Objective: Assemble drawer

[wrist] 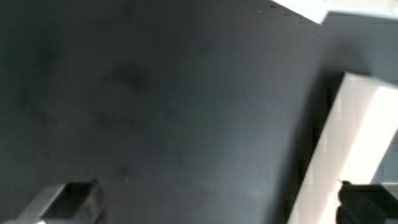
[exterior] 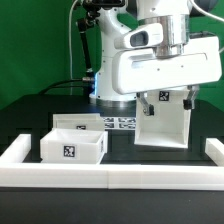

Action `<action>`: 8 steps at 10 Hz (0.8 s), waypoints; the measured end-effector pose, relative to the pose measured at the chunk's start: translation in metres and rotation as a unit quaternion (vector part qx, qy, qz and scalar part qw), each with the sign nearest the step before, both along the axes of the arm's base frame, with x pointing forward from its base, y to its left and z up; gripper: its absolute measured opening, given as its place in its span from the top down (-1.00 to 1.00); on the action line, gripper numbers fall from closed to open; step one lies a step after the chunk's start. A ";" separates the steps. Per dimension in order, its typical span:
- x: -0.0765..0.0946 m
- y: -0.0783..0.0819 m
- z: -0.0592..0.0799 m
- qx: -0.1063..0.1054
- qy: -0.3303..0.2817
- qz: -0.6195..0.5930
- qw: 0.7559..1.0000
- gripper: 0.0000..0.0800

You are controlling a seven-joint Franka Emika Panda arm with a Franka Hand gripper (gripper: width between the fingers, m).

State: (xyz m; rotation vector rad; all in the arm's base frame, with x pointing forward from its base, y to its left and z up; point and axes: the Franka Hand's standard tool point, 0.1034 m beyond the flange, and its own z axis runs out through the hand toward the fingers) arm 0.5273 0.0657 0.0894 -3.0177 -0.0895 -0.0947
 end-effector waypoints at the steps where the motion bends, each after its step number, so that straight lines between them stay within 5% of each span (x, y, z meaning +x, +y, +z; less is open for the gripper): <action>1: -0.004 0.007 0.004 0.002 0.006 -0.052 0.999 -0.62; 8: -0.040 0.029 0.047 -0.014 -0.004 -0.058 0.998 -0.62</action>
Offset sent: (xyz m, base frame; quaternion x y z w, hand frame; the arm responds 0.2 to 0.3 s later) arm -0.0221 0.0019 0.0164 -0.0388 -0.0059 0.0085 0.9992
